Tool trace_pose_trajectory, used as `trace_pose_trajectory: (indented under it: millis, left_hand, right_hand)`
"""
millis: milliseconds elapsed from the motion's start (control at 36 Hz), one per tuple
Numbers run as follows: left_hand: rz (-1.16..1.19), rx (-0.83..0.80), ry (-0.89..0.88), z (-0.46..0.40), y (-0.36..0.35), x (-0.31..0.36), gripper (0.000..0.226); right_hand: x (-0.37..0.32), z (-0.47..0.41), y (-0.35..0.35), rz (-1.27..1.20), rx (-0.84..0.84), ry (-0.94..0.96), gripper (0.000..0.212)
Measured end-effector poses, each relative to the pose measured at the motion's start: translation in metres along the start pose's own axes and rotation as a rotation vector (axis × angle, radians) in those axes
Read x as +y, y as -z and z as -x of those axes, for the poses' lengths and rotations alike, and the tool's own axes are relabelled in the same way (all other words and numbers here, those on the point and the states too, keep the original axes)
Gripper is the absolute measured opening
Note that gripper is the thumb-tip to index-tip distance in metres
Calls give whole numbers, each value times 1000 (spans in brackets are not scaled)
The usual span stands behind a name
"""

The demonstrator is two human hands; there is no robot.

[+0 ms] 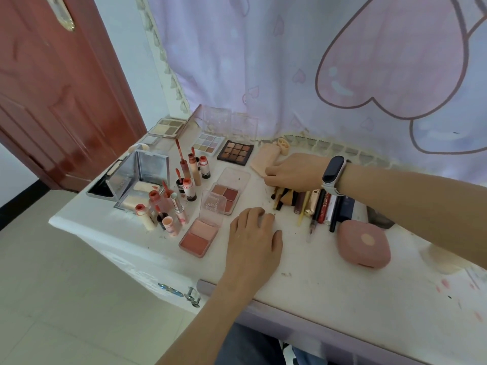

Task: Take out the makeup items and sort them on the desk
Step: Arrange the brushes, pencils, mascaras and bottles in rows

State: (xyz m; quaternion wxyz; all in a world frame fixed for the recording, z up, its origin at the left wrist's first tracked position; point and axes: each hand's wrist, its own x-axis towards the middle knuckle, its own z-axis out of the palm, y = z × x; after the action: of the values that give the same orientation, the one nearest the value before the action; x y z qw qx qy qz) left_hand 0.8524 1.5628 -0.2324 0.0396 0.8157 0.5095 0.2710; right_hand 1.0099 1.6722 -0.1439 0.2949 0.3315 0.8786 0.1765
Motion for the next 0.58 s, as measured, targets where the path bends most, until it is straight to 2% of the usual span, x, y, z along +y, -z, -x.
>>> trace_pose_trajectory:
  millis: [83, 139, 250, 278, 361, 417, 500, 583]
  left_hand:
    - [104, 31, 35, 4, 5, 1, 26]
    - [228, 65, 107, 6, 10, 2, 16]
    - [333, 174, 192, 11, 15, 0, 19]
    - [333, 195, 196, 13, 16, -1, 20]
    - [297, 233, 181, 19, 15, -2, 23]
    - [239, 250, 128, 21, 14, -4, 21]
    - [81, 174, 14, 22, 9, -5, 28]
    - [-41, 61, -17, 20, 8, -4, 40]
  right_hand:
    - [-5, 3, -5, -51, 64, -18, 24]
    - [-14, 6, -9, -109, 171, 17, 23]
    - [-41, 11, -11, -276, 431, 109, 16]
    - [-49, 12, -8, -365, 425, 90, 14]
    - [-68, 20, 0, -704, 407, -54, 27]
    - [-69, 28, 4, -867, 447, -180, 30]
    - [-56, 36, -5, -873, 504, -367, 36]
    - [-47, 38, -17, -723, 373, -382, 42]
